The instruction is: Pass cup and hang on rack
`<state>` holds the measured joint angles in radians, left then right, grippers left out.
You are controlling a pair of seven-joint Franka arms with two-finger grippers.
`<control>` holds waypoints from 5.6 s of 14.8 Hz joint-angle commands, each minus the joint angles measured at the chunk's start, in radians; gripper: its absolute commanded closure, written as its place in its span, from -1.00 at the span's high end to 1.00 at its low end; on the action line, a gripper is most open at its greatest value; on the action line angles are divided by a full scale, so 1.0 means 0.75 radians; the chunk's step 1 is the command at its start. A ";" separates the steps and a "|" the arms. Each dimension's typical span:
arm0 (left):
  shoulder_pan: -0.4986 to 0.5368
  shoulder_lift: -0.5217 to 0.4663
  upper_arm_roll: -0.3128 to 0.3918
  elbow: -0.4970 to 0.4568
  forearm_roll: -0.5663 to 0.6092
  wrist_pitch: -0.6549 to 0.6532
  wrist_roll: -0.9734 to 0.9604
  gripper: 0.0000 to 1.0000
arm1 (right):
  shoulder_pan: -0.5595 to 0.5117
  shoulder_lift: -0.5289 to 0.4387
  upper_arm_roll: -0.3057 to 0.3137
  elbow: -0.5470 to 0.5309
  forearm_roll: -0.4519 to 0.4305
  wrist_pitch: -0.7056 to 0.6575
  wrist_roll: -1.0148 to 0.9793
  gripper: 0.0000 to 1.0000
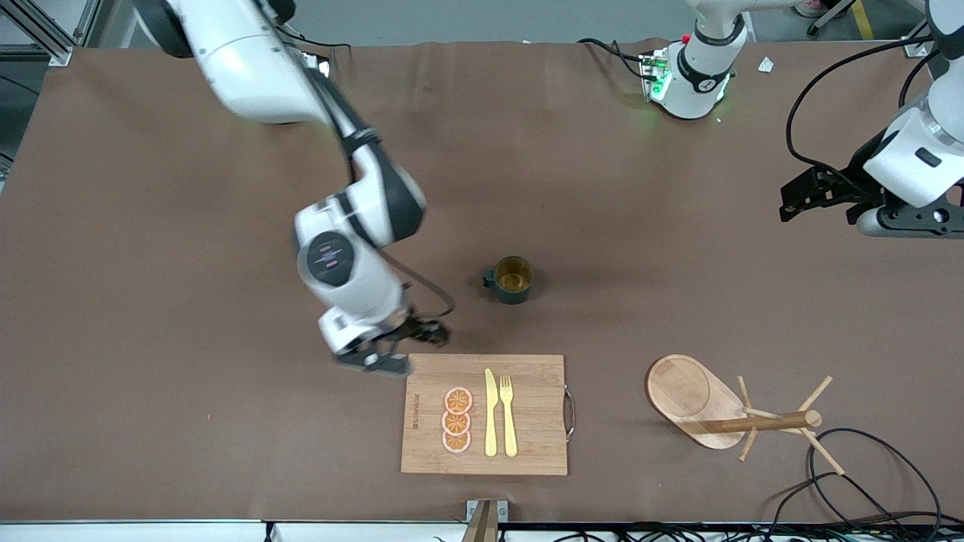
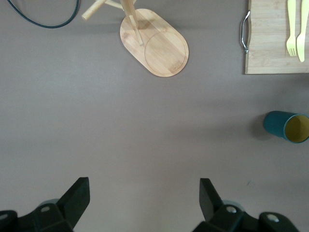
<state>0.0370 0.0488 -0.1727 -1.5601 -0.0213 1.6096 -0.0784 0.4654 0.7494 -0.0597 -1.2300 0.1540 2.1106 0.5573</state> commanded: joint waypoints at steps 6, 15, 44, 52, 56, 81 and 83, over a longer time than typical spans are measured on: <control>-0.198 0.211 -0.013 0.172 0.020 0.020 -0.371 1.00 | -0.330 -0.036 -0.064 -0.045 -0.048 -0.055 -0.297 1.00; -0.517 0.479 -0.009 0.247 0.169 0.336 -1.191 1.00 | -0.592 -0.305 -0.064 -0.227 -0.050 -0.268 -0.667 1.00; -1.299 1.050 0.216 0.460 0.622 0.453 -2.894 0.99 | -0.588 -1.001 -0.057 -0.507 -0.209 -0.558 -0.788 1.00; -1.305 1.088 0.210 0.462 0.601 0.476 -2.898 0.97 | -0.586 -1.014 -0.053 -0.501 -0.203 -0.591 -0.788 1.00; -1.305 1.105 0.214 0.462 0.589 0.482 -2.914 0.91 | -0.584 -1.011 -0.053 -0.501 -0.201 -0.595 -0.786 1.00; -1.299 1.127 0.214 0.434 0.493 0.321 -2.992 0.52 | -0.569 -1.005 -0.053 -0.493 -0.211 -0.609 -0.784 0.63; -1.301 1.127 0.212 0.436 0.493 0.308 -2.988 0.46 | -0.569 -1.005 -0.053 -0.493 -0.209 -0.609 -0.788 0.27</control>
<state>-0.9336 0.9007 -0.0157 -1.2431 0.3623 1.8712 -2.3231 0.0310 0.0247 -0.0995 -1.5686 0.0146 1.6501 -0.0287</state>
